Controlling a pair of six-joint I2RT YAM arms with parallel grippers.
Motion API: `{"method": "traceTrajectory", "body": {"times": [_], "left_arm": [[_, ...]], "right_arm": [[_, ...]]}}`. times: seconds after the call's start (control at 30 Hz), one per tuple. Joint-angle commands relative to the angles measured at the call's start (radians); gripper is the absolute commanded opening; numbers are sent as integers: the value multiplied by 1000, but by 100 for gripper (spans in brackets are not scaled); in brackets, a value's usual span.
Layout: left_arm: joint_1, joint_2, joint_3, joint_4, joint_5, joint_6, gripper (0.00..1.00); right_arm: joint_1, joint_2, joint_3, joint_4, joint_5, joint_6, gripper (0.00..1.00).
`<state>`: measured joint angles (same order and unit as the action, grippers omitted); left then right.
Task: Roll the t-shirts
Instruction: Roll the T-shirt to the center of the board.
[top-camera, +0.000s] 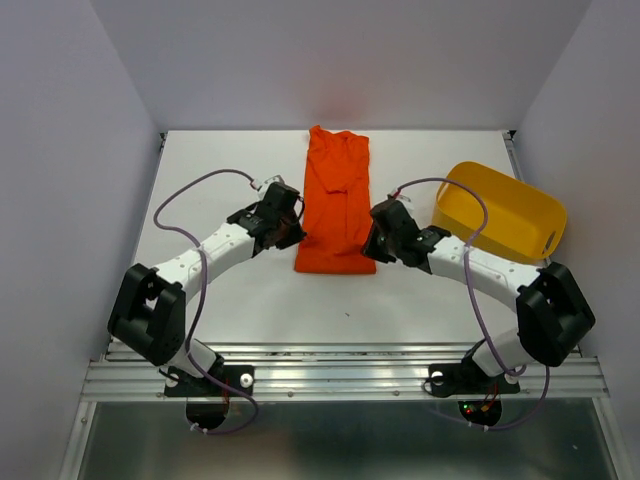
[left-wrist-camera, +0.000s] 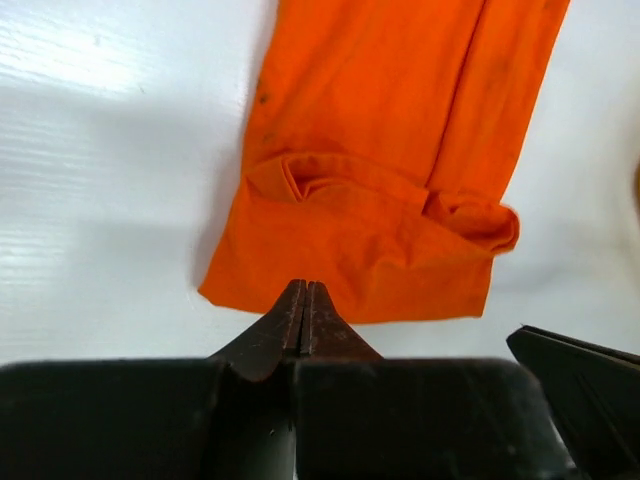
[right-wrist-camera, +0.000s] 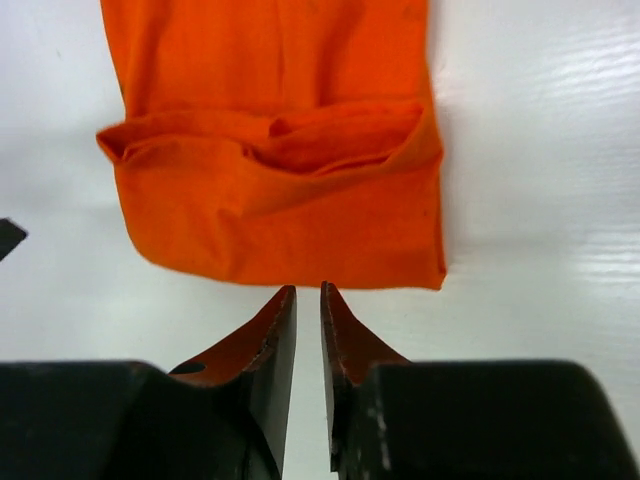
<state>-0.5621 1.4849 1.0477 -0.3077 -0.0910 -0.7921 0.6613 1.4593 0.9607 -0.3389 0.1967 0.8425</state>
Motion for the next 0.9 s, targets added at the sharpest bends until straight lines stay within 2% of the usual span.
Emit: {"method": "traceTrajectory", "body": {"times": [0.0, 0.13, 0.5, 0.67, 0.87], "left_arm": [[-53, 27, -55, 27, 36, -2, 0], [-64, 64, -57, 68, 73, 4, 0], [-38, 205, 31, 80, -39, 60, 0], [-19, 262, 25, 93, -49, 63, 0], [1, 265, 12, 84, -65, 65, 0]], "right_arm": [[60, 27, -13, 8, 7, 29, 19], [60, 84, 24, 21, -25, 3, 12], [51, 295, 242, 20, -36, -66, 13], [12, 419, 297, 12, -60, -85, 12], [3, 480, 322, -3, -42, -100, 11]]}}
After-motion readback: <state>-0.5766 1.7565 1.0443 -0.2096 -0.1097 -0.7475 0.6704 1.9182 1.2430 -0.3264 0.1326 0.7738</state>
